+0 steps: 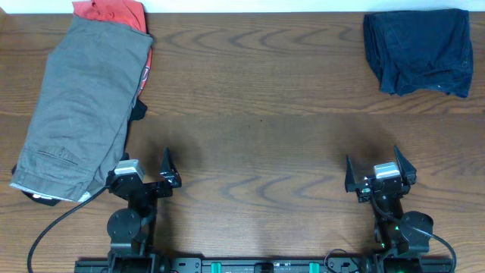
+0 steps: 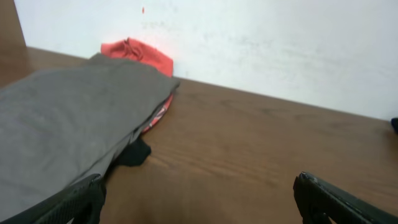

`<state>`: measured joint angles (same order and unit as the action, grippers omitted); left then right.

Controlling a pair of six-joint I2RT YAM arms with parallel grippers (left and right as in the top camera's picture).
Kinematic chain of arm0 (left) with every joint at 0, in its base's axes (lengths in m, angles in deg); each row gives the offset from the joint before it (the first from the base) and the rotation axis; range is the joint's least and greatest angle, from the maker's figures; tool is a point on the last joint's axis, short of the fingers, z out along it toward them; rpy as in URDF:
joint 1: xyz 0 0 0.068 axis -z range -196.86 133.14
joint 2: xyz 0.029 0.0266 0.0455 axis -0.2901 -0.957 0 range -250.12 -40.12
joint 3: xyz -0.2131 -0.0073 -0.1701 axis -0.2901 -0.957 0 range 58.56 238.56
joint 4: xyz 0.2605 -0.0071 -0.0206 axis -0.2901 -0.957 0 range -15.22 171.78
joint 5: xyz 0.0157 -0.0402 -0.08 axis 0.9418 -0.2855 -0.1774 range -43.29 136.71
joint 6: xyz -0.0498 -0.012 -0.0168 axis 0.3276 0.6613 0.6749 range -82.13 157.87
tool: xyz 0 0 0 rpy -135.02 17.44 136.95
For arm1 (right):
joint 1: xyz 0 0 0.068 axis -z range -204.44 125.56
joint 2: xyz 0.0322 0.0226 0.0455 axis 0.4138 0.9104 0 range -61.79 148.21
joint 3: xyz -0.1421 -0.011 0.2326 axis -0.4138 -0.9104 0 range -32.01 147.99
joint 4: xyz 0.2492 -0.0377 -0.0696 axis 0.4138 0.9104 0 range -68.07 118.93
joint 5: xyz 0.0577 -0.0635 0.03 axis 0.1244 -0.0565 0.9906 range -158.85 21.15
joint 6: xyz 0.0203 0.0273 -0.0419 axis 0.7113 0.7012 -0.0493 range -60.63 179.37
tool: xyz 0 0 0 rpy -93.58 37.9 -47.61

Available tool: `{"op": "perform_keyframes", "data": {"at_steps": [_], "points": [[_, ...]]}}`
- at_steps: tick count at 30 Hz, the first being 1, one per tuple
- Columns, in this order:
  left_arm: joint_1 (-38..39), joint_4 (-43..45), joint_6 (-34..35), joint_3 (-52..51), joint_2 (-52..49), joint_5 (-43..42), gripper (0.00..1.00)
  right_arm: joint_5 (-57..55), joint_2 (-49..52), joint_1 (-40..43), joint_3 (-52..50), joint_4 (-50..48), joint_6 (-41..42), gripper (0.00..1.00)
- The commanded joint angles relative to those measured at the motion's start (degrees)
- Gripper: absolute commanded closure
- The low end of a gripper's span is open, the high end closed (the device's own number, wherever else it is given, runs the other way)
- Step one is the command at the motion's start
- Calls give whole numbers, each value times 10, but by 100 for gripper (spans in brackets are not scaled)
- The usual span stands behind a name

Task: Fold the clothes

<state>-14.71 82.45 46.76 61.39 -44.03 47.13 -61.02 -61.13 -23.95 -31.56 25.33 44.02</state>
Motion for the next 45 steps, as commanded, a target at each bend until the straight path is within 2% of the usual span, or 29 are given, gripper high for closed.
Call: {"op": "perform_keyframes", "data": {"at_steps": [1, 10, 15, 45], "points": [[3, 5, -10, -12, 25, 7, 2, -3, -4, -13, -1, 2, 10, 1], [3, 8, -12, -26, 38, 17, 2, -3, -4, -13, -1, 2, 10, 1], [3, -51, -14, -26, 38, 17, 2, -3, -4, -13, -1, 2, 10, 1], [3, -47, -16, -26, 37, 16, 2, -3, -4, -13, -1, 2, 10, 1]]}}
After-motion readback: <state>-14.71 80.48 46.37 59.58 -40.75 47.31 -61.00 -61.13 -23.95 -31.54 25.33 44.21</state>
